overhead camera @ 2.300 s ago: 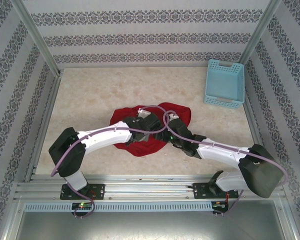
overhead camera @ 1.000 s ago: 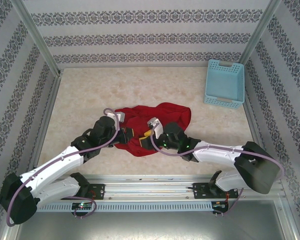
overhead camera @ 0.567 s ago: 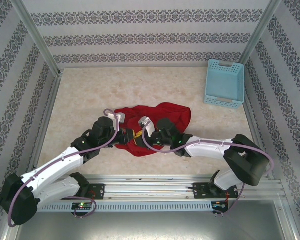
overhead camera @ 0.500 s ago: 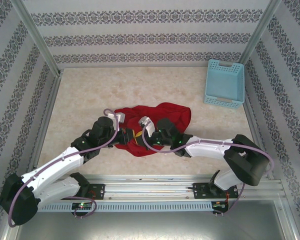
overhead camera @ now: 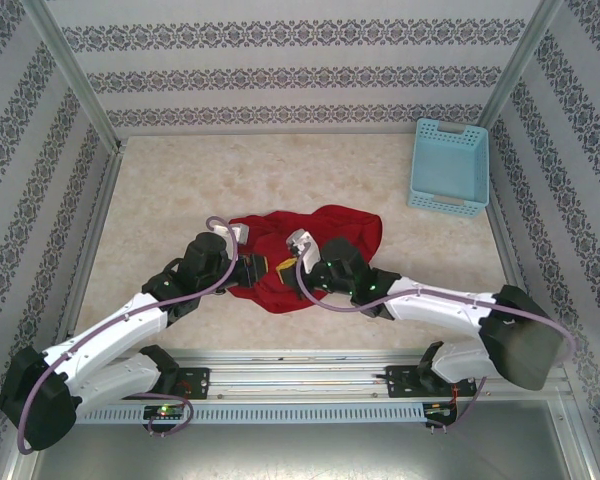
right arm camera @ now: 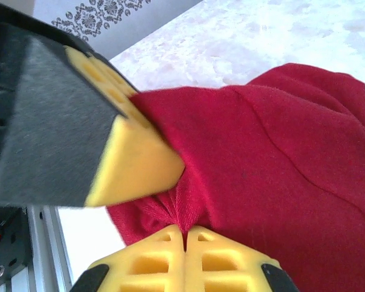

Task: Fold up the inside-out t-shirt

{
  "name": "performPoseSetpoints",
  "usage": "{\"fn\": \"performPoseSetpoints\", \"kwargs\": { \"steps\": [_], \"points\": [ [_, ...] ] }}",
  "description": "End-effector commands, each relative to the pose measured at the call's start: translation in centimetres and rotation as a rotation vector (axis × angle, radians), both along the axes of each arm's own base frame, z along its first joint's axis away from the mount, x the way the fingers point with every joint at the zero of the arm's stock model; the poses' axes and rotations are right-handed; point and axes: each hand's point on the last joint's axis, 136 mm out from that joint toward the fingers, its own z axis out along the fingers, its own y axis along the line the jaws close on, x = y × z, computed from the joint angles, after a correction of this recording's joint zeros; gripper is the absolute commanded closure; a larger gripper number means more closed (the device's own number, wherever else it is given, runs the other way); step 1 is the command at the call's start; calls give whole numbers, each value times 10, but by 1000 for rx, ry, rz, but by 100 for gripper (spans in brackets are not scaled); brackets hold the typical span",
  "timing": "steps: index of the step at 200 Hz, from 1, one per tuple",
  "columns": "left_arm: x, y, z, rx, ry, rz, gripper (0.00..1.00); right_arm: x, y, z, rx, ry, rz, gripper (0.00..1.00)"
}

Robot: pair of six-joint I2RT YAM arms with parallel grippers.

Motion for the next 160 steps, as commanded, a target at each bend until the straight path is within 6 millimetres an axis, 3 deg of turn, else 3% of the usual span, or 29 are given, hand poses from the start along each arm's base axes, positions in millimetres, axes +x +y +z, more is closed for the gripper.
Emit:
{"fn": "performPoseSetpoints", "kwargs": {
  "steps": [1, 24, 52, 85, 111, 130, 160],
  "points": [
    [9, 23, -6, 128, -11, 72, 78, 1, -18, 6, -59, 10, -59, 100],
    [12, 22, -10, 165, 0, 64, 65, 0, -32, 12, -86, 39, -116, 100],
    [2, 4, -1, 155, -54, -12, 46, 11, -46, 17, -120, 73, -236, 100],
    [-17, -30, 1, 122, -131, -135, 29, 26, -49, 26, -63, 123, -354, 100],
    [-15, -45, -12, 137, -141, -150, 18, 32, -46, 32, -6, 155, -402, 100],
    [0, -37, -33, 241, -102, -76, 25, 29, -39, 38, 25, 168, -371, 100],
    [16, -16, -56, 389, -92, 8, 56, 25, -54, 44, -34, 152, -391, 100]
  ]
}}
